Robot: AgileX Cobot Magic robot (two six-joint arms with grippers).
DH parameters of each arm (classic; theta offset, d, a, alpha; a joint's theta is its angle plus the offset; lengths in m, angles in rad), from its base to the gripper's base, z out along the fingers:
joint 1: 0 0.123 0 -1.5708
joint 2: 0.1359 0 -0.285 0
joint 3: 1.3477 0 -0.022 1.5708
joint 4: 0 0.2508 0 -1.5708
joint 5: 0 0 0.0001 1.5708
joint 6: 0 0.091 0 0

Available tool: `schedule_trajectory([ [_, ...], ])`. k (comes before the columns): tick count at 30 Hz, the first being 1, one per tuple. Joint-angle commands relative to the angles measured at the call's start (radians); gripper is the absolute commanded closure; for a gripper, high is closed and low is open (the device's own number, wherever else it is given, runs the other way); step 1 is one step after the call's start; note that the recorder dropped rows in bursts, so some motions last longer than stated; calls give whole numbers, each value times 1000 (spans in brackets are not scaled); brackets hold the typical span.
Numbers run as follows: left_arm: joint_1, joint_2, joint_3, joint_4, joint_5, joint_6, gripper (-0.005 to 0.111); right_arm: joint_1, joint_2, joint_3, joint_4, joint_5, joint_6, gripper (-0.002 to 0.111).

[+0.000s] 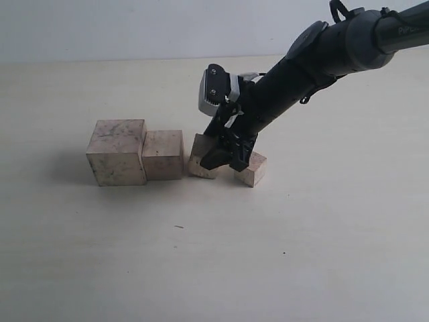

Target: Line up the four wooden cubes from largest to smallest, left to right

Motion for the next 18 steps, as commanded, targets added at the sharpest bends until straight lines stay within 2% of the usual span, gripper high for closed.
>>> schedule_trajectory([
  [1, -6, -5, 0, -6, -11, 0, 107, 1, -3, -6, 15, -3, -10, 42],
  [12, -6, -5, 0, -6, -11, 0, 107, 1, -43, -6, 39, -1, 22, 41],
  [18, -6, -5, 0, -6, -11, 0, 107, 1, -133, -6, 18, -1, 215, 41],
])
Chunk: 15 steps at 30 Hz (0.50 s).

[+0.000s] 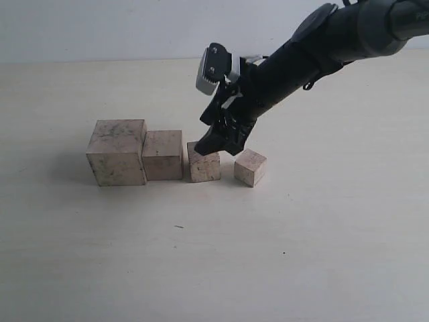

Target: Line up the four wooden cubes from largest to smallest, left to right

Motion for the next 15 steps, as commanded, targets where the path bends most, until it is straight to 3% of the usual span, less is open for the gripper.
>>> schedule_trajectory([
  [1, -6, -5, 0, -6, -11, 0, 107, 1, -78, -6, -43, 0, 198, 42],
  [7, -6, -5, 0, -6, -11, 0, 107, 1, -103, -6, -299, 25, 524, 48],
  [15, -6, -5, 0, -6, -11, 0, 107, 13, -95, -4, -303, 72, 557, 48],
])
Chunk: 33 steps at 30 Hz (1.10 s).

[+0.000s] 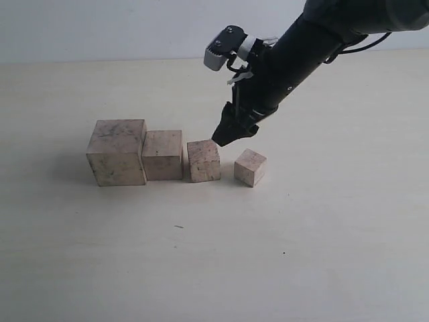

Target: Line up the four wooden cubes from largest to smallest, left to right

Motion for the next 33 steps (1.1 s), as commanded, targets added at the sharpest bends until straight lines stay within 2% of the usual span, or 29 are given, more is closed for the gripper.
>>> schedule_trajectory([
  [1, -6, -5, 0, -6, -11, 0, 107, 22, 8, -4, -14, 37, 26, 48],
  [6, -6, -5, 0, -6, -11, 0, 107, 85, 51, -4, -98, 33, 68, 48],
  [10, -6, -5, 0, -6, -11, 0, 107, 110, 60, -4, -302, -11, 314, 48],
  [23, -6, -5, 0, -6, -11, 0, 107, 112, 119, -4, -214, -144, 344, 48],
  [33, -6, -5, 0, -6, -11, 0, 107, 135, 160, -4, -161, -171, 344, 49],
])
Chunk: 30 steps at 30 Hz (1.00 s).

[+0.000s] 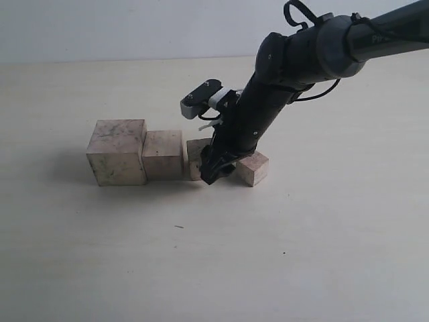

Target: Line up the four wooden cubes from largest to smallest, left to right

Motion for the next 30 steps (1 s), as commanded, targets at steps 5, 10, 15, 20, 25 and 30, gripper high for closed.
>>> schedule_trajectory([
  [5, -6, -5, 0, -6, -11, 0, 107, 18, 1, -6, 31, -51, 5, 49],
  [10, -6, -5, 0, -6, -11, 0, 107, 18, 1, -6, 37, -51, 5, 49],
  [15, -6, -5, 0, -6, -11, 0, 107, 18, 1, -6, 43, -70, 14, 49],
  [20, -6, -5, 0, -6, -11, 0, 107, 18, 1, -6, 151, -70, 12, 49],
  [25, -6, -5, 0, -6, -11, 0, 107, 18, 1, -6, 160, -66, 12, 49],
  [30, -6, -5, 0, -6, -11, 0, 107, 18, 1, -6, 160, -55, 12, 49],
])
